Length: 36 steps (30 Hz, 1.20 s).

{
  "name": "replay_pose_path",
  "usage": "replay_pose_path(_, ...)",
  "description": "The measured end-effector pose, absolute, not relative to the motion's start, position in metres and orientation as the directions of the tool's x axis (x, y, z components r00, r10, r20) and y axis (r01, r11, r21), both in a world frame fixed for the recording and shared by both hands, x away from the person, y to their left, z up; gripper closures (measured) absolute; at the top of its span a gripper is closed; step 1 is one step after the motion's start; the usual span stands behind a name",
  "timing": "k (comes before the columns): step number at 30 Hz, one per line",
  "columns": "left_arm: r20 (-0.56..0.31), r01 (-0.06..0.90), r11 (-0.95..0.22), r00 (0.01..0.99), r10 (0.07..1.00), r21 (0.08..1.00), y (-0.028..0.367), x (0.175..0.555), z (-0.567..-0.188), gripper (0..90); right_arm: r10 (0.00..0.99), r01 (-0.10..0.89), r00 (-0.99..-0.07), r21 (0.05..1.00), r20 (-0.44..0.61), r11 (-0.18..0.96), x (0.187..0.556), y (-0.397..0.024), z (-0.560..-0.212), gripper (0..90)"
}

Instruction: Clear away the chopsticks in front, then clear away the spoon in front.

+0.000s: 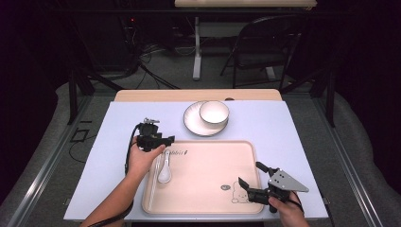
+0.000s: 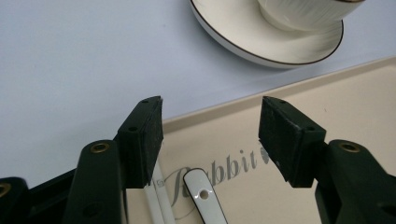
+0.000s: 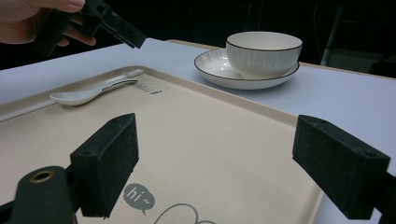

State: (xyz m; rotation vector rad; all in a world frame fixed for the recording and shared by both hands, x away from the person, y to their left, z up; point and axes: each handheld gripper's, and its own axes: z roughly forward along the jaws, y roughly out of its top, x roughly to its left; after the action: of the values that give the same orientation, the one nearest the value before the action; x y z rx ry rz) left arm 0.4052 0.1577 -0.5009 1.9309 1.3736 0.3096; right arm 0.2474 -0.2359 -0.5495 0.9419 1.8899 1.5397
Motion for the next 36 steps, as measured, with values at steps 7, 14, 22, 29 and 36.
replay_pose_path(7, -0.18, 0.684, -0.158, 0.396, 0.9, 0.713, 0.152, 0.411, -0.487, 35.5, 0.781, 0.185, -0.623, 0.976, 0.029, 0.112, 0.247, -0.236, -0.549, 13.6)
replay_pose_path(14, -0.183, 0.682, -0.145, 0.384, 0.905, 0.717, 0.145, 0.422, -0.481, 35.2, 0.78, 0.187, -0.625, 0.976, 0.034, 0.108, 0.247, -0.235, -0.549, 13.6)
replay_pose_path(22, -0.208, 0.687, -0.118, 0.373, 0.904, 0.717, 0.131, 0.436, -0.474, 34.5, 0.778, 0.195, -0.627, 0.975, 0.039, 0.108, 0.247, -0.235, -0.55, 13.6)
replay_pose_path(29, -0.207, 0.679, -0.111, 0.37, 0.906, 0.726, 0.119, 0.446, -0.468, 34.5, 0.781, 0.198, -0.623, 0.974, 0.038, 0.112, 0.248, -0.236, -0.55, 13.6)
replay_pose_path(36, -0.215, 0.677, -0.103, 0.369, 0.904, 0.729, 0.107, 0.454, -0.466, 34.5, 0.78, 0.196, -0.625, 0.974, 0.035, 0.113, 0.248, -0.236, -0.55, 13.6)
